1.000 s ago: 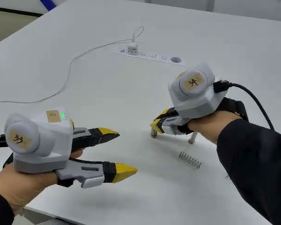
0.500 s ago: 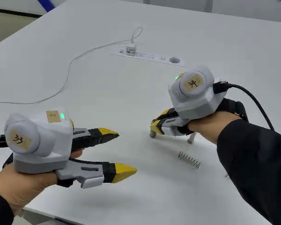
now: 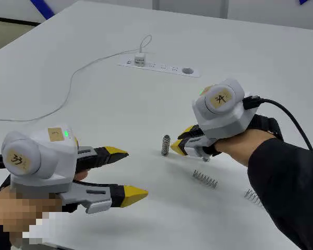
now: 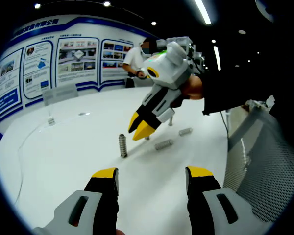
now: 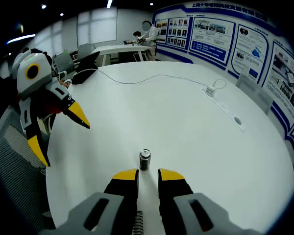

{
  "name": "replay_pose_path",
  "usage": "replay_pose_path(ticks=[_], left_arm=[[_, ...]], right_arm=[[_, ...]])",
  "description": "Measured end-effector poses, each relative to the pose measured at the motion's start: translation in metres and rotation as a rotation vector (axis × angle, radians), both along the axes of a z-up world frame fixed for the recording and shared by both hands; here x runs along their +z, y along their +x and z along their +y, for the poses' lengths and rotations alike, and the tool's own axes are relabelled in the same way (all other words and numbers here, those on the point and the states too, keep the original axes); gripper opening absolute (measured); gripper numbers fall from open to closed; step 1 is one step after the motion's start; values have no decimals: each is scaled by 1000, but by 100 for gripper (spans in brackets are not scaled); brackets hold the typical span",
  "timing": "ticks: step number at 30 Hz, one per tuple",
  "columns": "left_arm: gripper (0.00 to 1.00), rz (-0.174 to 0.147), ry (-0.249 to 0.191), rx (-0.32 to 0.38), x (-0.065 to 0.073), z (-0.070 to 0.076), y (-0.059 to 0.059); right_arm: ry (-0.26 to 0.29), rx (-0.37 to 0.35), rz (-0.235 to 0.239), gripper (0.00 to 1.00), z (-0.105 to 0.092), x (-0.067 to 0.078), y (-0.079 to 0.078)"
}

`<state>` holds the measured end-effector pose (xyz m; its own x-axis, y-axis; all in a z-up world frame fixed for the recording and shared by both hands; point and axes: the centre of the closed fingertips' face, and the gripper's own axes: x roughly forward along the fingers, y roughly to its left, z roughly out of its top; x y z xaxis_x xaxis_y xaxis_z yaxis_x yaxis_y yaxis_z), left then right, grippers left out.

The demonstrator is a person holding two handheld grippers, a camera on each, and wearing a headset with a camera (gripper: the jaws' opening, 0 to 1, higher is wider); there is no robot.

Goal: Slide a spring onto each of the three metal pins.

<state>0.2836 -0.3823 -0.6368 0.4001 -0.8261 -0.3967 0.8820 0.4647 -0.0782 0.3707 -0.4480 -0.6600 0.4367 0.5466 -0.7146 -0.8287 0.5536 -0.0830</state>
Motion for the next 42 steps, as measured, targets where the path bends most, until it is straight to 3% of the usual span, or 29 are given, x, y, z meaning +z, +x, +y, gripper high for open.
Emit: replay_pose_path(ticks=[6, 20, 32, 42], left_arm=[[56, -1, 4, -8, 0, -1, -1], [56, -1, 11, -35, -1, -5, -5], [56, -4, 6, -35, 0, -6, -4], [56, -2, 2, -30, 0, -6, -3]], right_arm=[[-31, -1, 18, 16, -9, -9, -10], [-103, 0, 109, 17, -29, -32, -36], [-152, -9, 151, 16, -37, -46, -40], [-158, -9, 180, 15, -40, -52, -40]])
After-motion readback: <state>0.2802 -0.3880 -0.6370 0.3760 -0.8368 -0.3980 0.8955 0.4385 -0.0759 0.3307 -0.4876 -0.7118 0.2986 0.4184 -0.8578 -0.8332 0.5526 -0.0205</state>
